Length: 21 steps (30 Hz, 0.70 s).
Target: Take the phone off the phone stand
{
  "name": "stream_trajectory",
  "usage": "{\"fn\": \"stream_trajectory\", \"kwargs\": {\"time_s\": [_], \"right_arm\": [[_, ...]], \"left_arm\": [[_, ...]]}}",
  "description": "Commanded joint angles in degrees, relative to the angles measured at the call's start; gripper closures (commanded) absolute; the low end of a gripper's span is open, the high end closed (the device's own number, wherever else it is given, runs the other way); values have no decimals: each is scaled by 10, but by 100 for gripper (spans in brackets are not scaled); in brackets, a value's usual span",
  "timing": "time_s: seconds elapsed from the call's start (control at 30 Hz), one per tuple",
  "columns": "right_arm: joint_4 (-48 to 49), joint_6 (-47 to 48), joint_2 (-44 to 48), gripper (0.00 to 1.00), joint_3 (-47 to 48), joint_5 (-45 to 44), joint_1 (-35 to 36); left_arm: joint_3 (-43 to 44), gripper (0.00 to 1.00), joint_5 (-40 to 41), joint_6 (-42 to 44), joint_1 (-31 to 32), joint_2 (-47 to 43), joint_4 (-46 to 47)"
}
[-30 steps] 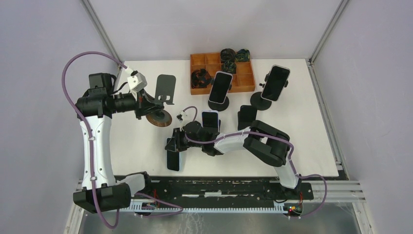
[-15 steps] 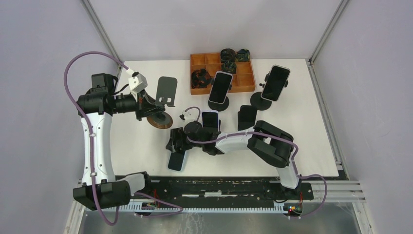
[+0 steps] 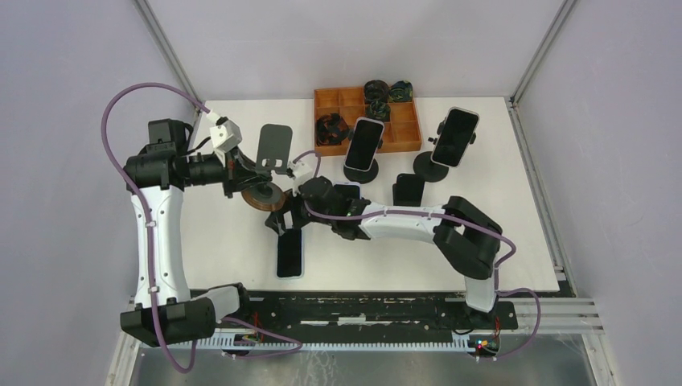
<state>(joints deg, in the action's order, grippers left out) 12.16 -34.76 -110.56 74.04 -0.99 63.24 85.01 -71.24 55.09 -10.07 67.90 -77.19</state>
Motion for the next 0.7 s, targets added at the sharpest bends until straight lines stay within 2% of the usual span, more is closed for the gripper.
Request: {"fn": "stream_trajectory", "kwargs": {"time_s": [0.0, 0.13, 0.33, 0.53, 0.67], "right_arm": [[-7, 71, 73, 2, 32, 24, -9], [-31, 99, 124, 2, 35, 48, -30], [-35, 145, 256, 2, -47, 104, -50], [23, 125, 368, 2, -136, 230, -91], [77, 95, 387, 4, -137, 286, -114]], "left_arm": [[38, 98, -49, 16, -2, -2, 0], [50, 98, -56, 6, -3, 2, 0], [58, 98, -68, 3, -2, -4, 0], [29, 98, -81, 47, -1, -34, -15], [3, 98, -87, 55, 6, -53, -16]]}}
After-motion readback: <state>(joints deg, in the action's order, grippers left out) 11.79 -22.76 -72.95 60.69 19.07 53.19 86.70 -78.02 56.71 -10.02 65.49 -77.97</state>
